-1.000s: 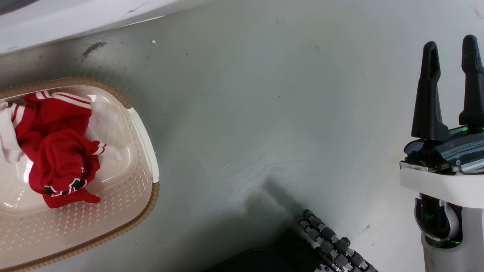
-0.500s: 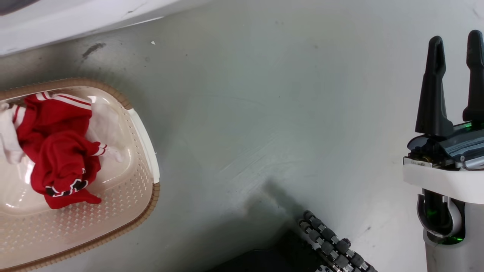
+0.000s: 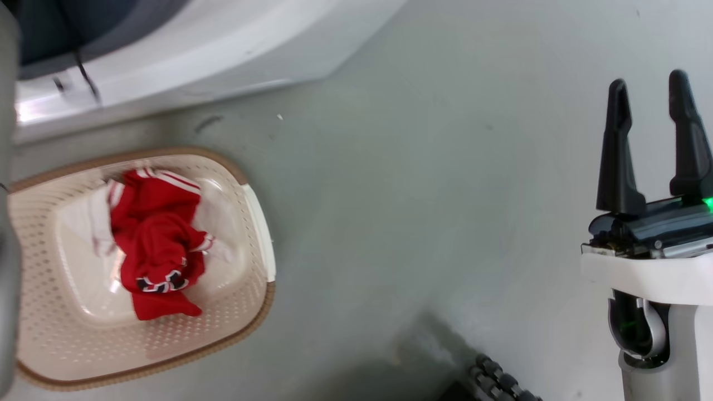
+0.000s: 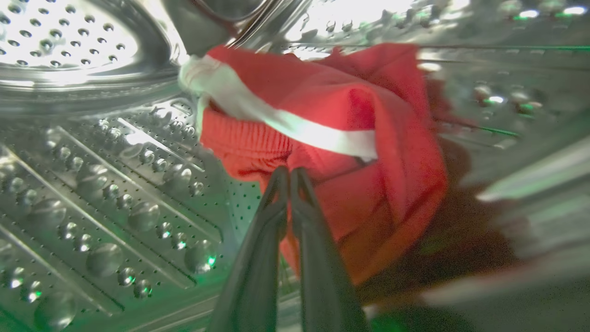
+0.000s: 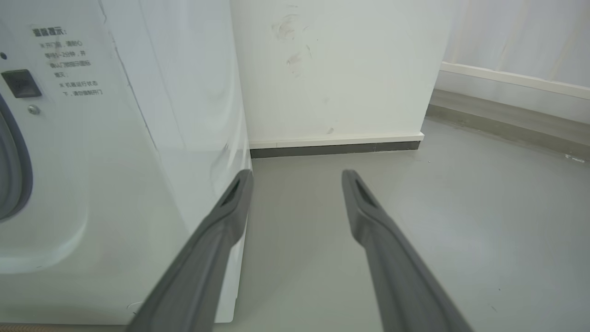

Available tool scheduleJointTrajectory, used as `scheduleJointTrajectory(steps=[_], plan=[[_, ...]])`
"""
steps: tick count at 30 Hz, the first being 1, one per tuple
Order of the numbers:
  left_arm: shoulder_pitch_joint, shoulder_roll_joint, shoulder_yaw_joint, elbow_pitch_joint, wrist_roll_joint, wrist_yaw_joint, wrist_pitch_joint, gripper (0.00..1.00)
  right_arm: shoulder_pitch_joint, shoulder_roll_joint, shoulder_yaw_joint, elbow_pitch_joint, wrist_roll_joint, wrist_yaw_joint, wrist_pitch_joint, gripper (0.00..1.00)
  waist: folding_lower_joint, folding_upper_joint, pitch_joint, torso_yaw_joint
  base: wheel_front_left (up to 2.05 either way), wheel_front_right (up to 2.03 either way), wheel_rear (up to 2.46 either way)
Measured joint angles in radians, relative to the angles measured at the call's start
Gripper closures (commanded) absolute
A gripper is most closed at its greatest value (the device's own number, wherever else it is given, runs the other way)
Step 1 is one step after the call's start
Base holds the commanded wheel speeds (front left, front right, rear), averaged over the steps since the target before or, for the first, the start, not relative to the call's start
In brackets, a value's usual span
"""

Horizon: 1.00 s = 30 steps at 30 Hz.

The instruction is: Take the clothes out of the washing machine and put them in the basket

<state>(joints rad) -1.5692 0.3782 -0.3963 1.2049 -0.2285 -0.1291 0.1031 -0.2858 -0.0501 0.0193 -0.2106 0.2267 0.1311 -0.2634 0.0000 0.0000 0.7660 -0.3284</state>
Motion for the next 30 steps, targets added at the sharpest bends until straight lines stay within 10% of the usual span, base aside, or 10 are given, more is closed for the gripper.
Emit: scheduleJointTrajectory(steps=[30], plan=[[0.647, -0.018, -0.146, -0.099, -0.31, 0.0, -0.354, 1.0, 0.214, 0.0, 0.022, 0.077, -0.131, 0.0, 0.0, 0.0, -0.0004, 0.0, -0.487, 0.141, 0.0, 0.0, 0.0]])
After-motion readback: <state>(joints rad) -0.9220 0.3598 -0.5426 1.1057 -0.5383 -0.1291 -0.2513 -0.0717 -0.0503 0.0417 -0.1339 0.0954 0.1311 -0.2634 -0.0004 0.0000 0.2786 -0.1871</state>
